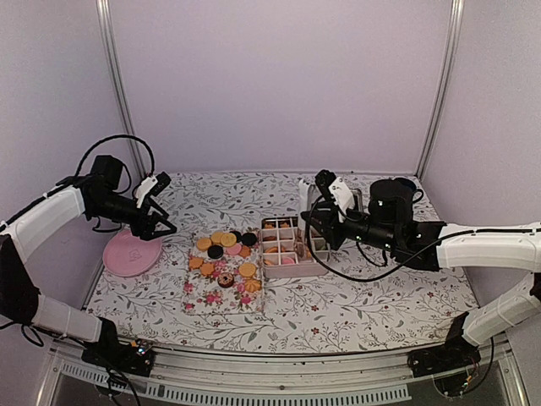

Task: Pack the cookies
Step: Place the fake cookies in the empty pocket of the box.

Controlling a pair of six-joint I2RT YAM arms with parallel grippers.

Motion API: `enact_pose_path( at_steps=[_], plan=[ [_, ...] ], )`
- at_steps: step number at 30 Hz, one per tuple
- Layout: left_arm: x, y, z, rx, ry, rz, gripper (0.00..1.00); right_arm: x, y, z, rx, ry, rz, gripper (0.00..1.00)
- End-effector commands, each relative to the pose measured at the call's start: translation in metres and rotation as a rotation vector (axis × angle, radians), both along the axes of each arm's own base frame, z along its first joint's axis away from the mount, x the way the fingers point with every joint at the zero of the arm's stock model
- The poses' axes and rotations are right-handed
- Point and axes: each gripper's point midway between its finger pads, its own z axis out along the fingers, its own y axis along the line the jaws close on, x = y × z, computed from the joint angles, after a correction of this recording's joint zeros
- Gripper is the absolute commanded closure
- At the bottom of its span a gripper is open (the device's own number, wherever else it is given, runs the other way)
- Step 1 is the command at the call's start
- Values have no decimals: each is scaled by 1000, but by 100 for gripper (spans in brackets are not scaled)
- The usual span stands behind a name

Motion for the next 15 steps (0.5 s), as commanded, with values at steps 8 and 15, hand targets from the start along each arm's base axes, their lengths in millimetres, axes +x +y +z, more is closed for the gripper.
enact_pose_path(
  at_steps=[8, 15],
  plan=[
    [2, -4, 8, -5, -17, -10, 29, 16, -2, -5, 2, -21, -28, 94],
    [4, -4, 11, -4, -24, -9, 27, 17, 0, -12, -4, -6, -22, 80]
  ],
)
